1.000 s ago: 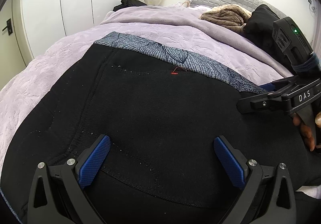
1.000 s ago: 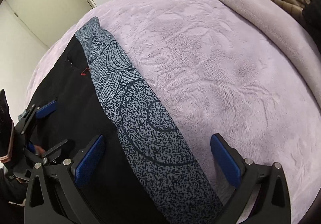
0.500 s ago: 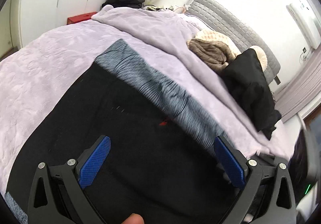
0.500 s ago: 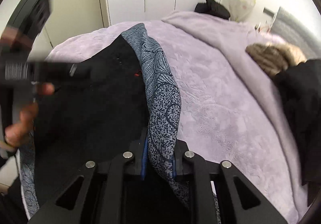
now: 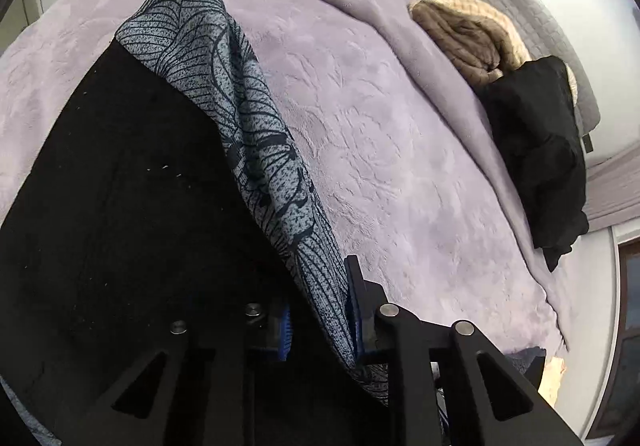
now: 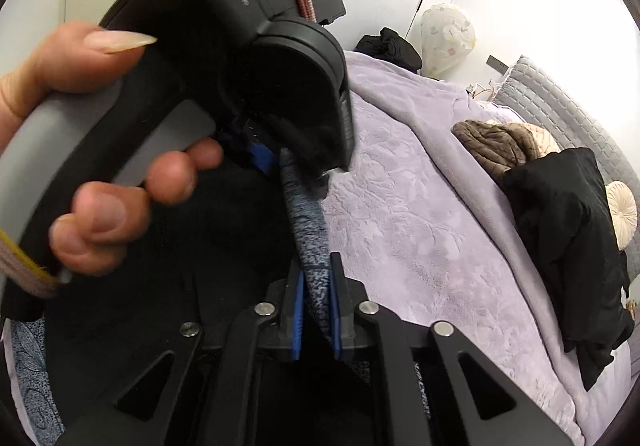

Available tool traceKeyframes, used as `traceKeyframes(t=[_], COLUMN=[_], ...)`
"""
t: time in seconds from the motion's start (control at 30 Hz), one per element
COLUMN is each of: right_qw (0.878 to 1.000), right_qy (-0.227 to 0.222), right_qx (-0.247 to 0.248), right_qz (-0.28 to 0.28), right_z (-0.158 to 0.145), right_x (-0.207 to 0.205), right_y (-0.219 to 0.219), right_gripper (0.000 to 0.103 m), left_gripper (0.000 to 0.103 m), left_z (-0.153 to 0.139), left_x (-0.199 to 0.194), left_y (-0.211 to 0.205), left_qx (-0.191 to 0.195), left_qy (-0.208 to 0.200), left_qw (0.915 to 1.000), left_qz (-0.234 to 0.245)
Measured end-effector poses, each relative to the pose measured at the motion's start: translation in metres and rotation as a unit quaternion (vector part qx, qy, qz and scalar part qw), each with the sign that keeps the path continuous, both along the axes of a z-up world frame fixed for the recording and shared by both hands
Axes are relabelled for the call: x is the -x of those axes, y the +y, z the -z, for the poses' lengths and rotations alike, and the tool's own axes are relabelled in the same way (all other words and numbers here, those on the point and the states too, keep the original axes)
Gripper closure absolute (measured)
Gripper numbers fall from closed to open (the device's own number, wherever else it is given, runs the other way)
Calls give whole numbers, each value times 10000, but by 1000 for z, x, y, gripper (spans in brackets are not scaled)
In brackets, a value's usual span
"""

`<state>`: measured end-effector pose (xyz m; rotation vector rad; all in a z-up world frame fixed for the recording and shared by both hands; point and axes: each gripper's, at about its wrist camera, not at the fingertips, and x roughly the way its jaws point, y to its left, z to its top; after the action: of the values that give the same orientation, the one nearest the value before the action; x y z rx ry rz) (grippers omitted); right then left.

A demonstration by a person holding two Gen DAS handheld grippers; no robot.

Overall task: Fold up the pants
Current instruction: 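Grasp the patterned band edge of the black pants with both grippers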

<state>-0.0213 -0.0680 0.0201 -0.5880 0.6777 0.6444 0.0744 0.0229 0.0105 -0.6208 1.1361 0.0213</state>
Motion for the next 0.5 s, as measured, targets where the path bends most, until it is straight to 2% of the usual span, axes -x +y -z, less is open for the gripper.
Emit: traceKeyframes(t=[0.1, 0.23, 0.27, 0.37, 0.5], right_qw=[9998, 9986, 9982, 9975, 9968], right_qy=[-182, -482, -539, -585, -368], right_qx=[-15, -158, -165, -63, 235], right_qz=[-59, -137, -200, -387, -666], right_z=[-9, -31, -35, -33, -2], right_x=[19, 70, 88, 136, 181], right_y=[-5, -14, -15, -7, 12], right_gripper=[95, 95, 95, 95, 95], left_gripper=[84, 84, 84, 84, 84], left_z=[-26, -56, -56, -44, -7], left_x=[42, 115, 140, 181, 219], left_y=[0, 1, 3, 13, 36], left_qx=[-122, -178, -161, -41, 436], left_qy=[-493, -1173, -1289, -1389, -1188], left_qw=[9987, 9928, 9914, 9902, 9917], left_qz=[-58, -145, -175, -169, -218])
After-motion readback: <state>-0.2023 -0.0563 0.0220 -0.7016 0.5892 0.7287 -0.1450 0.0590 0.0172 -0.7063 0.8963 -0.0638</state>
